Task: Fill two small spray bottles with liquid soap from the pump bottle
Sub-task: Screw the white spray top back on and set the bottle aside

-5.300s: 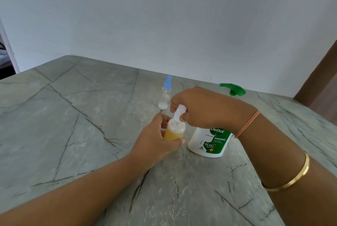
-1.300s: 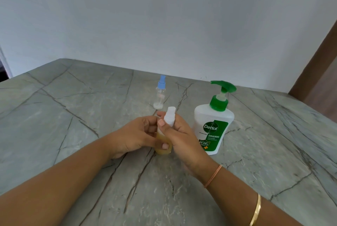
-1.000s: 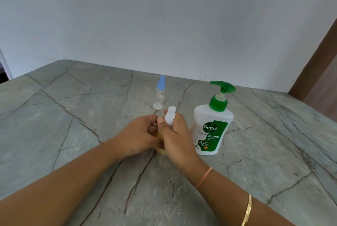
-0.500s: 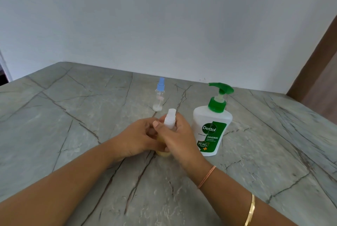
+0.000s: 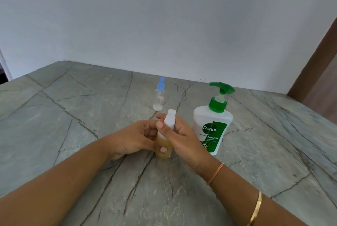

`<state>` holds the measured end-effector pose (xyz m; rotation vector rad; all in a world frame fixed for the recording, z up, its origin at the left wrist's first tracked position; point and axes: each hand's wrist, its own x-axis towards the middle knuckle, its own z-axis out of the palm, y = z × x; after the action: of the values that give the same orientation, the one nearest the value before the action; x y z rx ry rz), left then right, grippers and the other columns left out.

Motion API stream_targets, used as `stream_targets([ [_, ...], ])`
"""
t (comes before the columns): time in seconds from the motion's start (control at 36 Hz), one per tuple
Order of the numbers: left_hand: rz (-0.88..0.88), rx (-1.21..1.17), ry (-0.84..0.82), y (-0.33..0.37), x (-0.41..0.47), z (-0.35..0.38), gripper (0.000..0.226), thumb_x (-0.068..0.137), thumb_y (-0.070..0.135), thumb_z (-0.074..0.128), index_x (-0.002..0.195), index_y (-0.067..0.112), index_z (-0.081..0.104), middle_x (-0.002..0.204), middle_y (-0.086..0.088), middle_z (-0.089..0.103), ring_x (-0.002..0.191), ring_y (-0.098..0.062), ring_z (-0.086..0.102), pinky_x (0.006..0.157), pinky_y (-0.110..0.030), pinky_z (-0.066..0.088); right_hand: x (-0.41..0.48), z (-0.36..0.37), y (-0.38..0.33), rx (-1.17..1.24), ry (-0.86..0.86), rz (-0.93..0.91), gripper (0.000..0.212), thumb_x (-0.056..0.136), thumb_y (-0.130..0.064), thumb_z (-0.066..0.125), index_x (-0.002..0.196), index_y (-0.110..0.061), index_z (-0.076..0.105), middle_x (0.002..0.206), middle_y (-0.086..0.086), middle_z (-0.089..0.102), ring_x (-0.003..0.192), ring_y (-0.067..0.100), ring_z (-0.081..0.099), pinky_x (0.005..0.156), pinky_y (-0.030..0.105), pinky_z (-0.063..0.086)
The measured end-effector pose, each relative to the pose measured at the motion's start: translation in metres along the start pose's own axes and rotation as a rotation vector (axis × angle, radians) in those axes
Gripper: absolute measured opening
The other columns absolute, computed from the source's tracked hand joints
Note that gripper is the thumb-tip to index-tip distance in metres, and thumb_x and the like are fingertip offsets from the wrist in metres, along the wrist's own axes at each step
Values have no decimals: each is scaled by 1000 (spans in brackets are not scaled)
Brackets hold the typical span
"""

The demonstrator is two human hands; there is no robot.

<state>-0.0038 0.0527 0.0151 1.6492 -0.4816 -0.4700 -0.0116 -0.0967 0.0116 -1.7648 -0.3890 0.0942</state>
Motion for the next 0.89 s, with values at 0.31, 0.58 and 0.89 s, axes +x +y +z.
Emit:
stream_targets([
  [0.31, 49, 90, 99, 1, 0, 6, 39, 73, -6, 70, 108, 11, 63, 101, -8, 71, 97, -24, 67, 89, -33, 52, -2, 1, -3, -86, 35, -35, 33, 95, -26, 48, 127, -15, 45, 116, 6, 56, 91, 1, 53, 54, 4, 43],
  [0.58, 67, 240, 196, 4, -2, 13, 37, 70, -2, 70, 104, 12, 64, 93, -5, 73, 89, -24, 69, 84, -32, 53, 1, 11, -2, -205, 175, -103, 10, 94, -28, 50, 100, -21, 48, 105, 8, 55, 95, 13, 53, 80, 24, 44],
  [0.89, 79, 389, 314, 6, -4, 22, 35, 74, 2, 69, 99, 25, 63, 86, 9, 73, 79, -7, 69, 78, -20, 49, 4, 14, -3, -270, 181, -112, 8, 94, -31, 49, 96, -24, 46, 107, 6, 53, 102, 17, 52, 91, 33, 43],
])
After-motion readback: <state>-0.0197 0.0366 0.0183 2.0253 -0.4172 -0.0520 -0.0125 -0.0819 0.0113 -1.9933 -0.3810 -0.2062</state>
